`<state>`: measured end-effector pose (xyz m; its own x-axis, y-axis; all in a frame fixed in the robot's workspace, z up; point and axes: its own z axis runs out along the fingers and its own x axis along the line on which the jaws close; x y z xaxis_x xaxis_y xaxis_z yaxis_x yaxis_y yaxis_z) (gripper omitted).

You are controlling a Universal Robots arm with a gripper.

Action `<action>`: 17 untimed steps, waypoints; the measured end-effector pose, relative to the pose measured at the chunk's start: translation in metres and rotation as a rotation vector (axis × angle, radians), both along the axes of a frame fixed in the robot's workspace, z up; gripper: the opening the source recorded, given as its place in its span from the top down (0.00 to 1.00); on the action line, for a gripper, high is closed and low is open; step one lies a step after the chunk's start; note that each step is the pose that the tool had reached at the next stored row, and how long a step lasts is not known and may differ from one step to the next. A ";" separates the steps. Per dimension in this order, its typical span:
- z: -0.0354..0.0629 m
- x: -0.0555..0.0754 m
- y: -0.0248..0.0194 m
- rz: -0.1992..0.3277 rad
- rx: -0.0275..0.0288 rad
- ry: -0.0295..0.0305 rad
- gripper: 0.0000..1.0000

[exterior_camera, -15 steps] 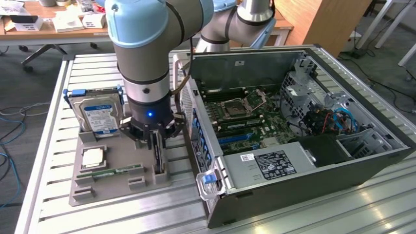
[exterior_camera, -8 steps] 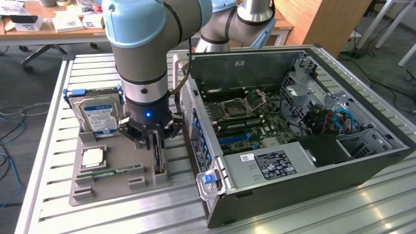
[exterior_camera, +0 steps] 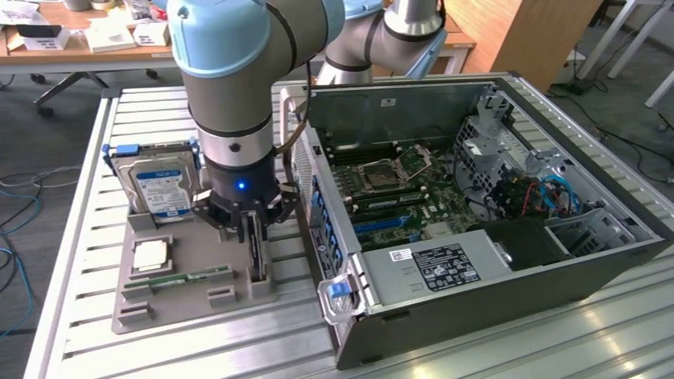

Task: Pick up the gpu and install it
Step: 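Pick up the gpu and move the gpu toward the slot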

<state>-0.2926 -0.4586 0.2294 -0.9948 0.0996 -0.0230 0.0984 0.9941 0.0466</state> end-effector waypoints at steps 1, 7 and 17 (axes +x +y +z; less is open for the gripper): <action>0.0000 0.000 0.0000 0.000 0.0000 0.0000 0.61; 0.0000 0.000 0.0000 0.000 0.0000 0.0000 0.61; 0.0000 0.000 0.0000 0.000 0.0000 0.0000 0.73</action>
